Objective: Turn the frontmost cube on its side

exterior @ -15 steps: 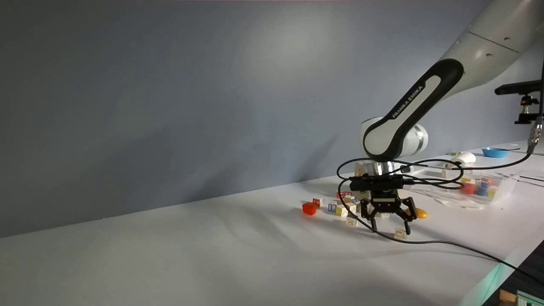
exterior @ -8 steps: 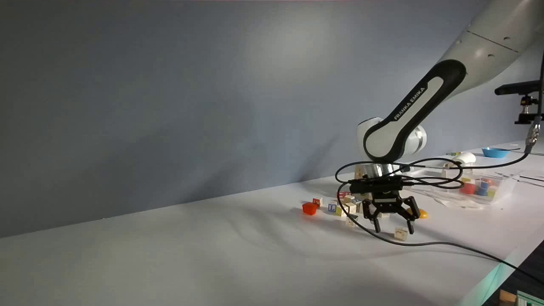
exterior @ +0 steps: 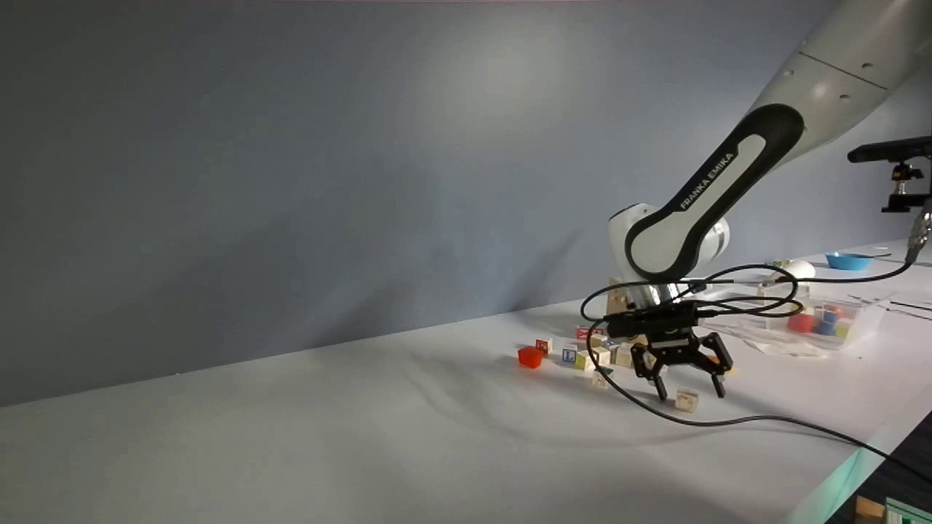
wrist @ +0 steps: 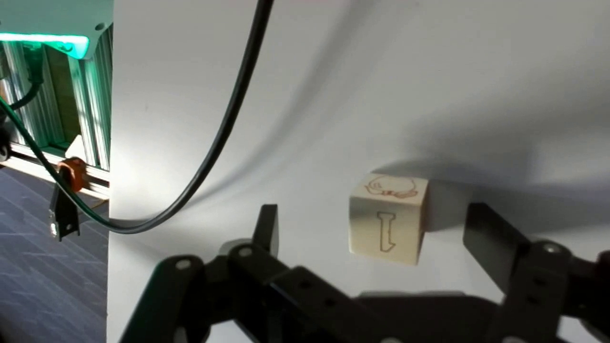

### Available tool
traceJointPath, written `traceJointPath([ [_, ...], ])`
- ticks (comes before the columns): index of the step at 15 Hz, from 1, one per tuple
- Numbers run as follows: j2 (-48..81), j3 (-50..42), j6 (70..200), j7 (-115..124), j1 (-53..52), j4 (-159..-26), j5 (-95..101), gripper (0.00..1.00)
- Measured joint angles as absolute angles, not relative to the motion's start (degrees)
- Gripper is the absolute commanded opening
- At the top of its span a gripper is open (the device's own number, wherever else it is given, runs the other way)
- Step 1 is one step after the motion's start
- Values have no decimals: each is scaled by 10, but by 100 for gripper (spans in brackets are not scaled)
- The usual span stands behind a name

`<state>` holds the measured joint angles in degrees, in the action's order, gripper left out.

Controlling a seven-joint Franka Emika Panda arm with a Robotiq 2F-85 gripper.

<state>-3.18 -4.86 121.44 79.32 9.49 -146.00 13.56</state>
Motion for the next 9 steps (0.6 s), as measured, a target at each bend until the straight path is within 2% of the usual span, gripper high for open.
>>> traceJointPath([
  [9, -30, -53, 1231, 794, 95, -1459, 148, 100],
])
